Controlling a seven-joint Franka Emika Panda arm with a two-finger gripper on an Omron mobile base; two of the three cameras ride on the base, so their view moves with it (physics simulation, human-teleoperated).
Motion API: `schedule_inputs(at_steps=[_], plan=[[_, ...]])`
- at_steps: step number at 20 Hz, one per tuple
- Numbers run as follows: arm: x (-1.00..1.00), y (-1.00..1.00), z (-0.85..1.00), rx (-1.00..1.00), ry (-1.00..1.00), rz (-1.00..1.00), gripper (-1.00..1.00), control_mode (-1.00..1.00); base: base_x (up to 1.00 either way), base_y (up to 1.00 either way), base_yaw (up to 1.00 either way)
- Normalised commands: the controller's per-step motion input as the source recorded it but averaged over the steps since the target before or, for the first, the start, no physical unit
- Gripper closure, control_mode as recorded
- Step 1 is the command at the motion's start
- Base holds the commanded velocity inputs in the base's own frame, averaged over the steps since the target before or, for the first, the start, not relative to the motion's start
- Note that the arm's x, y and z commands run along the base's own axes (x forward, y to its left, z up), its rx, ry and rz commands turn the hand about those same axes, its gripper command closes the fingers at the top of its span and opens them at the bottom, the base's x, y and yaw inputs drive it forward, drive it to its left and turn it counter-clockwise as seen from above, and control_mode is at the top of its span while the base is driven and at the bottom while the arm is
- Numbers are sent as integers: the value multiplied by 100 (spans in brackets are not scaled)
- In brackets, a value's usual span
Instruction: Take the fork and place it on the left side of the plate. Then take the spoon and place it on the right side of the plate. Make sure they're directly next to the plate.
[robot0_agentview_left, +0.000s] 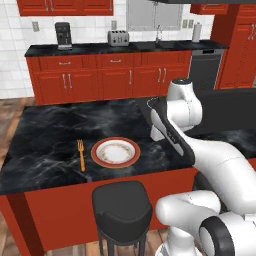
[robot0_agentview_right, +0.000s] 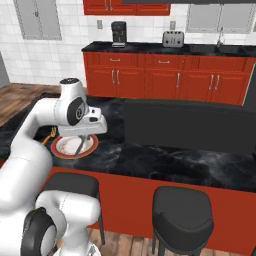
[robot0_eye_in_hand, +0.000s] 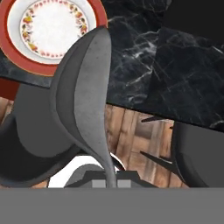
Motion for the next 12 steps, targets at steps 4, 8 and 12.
schedule_inputs(at_steps=[4, 8, 12], plan=[[52, 0, -47, 0, 1, -6, 100, -100, 0, 0, 0], [44, 0, -44, -1, 1, -2, 100, -100, 0, 0, 0], [41, 0, -33, -1, 0, -2, 100, -100, 0, 0, 0]])
